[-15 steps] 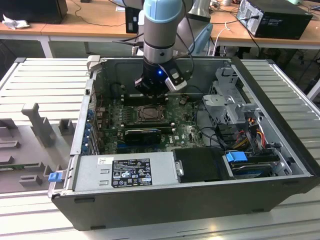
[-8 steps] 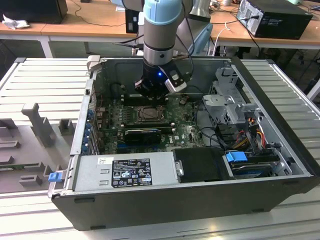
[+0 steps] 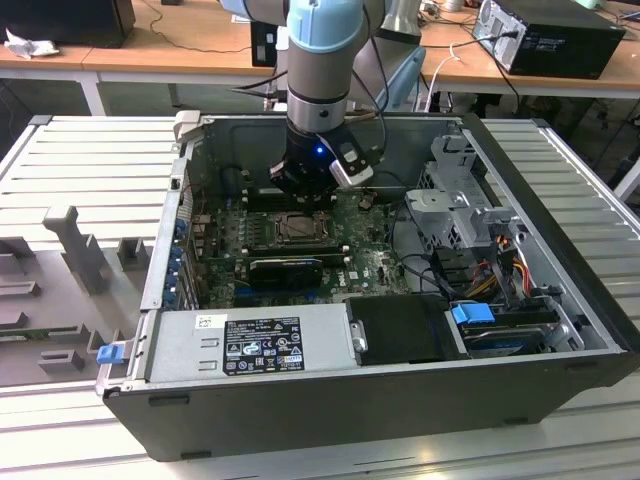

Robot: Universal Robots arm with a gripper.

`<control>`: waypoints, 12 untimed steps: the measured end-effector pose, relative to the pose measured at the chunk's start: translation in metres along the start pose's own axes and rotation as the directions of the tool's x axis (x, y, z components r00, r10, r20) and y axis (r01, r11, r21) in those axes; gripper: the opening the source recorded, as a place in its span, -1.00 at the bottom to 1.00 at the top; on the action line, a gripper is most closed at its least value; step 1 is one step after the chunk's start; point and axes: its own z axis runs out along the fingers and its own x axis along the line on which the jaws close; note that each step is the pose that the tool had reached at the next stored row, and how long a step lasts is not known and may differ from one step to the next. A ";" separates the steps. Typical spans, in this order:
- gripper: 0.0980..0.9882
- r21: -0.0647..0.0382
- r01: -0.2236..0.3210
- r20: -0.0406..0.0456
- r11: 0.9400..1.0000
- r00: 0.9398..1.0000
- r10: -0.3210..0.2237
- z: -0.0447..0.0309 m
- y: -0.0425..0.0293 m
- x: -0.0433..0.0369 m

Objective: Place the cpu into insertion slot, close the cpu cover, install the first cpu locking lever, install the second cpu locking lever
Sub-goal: 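Install the first cpu locking lever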

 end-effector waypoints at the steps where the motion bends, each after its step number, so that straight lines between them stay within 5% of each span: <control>1: -0.98 0.000 0.000 0.000 1.000 1.000 0.000 -0.0001 0.0001 0.0000; 7: -0.98 0.000 0.000 0.000 1.000 1.000 0.000 -0.0128 0.0018 -0.0003; 12: -0.98 0.001 0.000 0.000 1.000 1.000 0.000 -0.0142 0.0017 -0.0004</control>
